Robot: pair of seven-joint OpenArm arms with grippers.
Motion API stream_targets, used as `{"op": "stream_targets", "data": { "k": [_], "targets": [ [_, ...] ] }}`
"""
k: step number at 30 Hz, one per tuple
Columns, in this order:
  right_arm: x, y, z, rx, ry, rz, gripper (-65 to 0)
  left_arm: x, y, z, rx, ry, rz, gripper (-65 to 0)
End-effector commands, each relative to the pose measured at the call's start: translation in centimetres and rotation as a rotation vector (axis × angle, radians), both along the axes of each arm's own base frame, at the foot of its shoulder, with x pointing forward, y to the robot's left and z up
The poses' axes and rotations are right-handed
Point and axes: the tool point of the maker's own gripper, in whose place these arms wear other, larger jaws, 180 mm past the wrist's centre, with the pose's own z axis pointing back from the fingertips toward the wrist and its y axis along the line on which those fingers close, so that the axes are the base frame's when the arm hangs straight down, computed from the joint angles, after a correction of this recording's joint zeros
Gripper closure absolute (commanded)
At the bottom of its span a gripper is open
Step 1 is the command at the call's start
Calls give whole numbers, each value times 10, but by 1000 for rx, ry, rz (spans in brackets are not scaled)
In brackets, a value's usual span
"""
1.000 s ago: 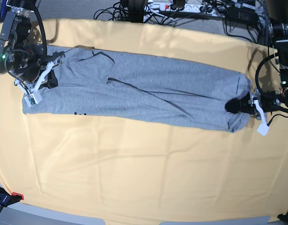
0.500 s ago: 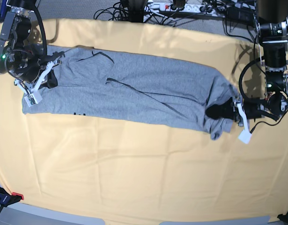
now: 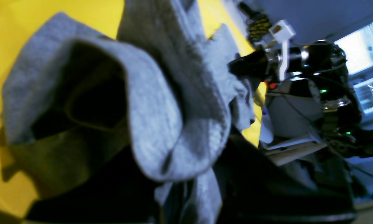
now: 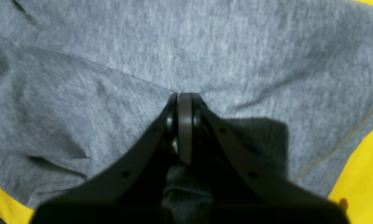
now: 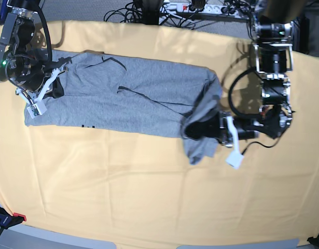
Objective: Layout the t-shirt on the table in an organized manner, then fold the t-shirt properly
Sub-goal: 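Fold the held shirt end with the left gripper toward the right gripper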
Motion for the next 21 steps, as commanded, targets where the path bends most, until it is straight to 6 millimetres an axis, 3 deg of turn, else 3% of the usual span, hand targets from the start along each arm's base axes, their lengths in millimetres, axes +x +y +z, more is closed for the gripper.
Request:
{"op": "stream_targets", "data": {
  "k": [1, 11, 18, 19, 21],
  "targets": [
    [9, -3, 12, -5, -49, 6, 0, 9, -5, 21, -54, -55, 7, 0],
    [9, -3, 12, -5, -49, 7, 0, -27, -77, 4, -158, 30, -119, 0],
    [9, -3, 12, -5, -49, 7, 0, -43, -98, -1, -144, 48, -200, 0],
    [9, -3, 12, -5, -49, 7, 0, -44, -101, -1, -146, 49, -207, -36],
    [9, -3, 12, -5, -49, 7, 0, -47, -106, -4, -133, 52, -220, -230]
  ]
}}
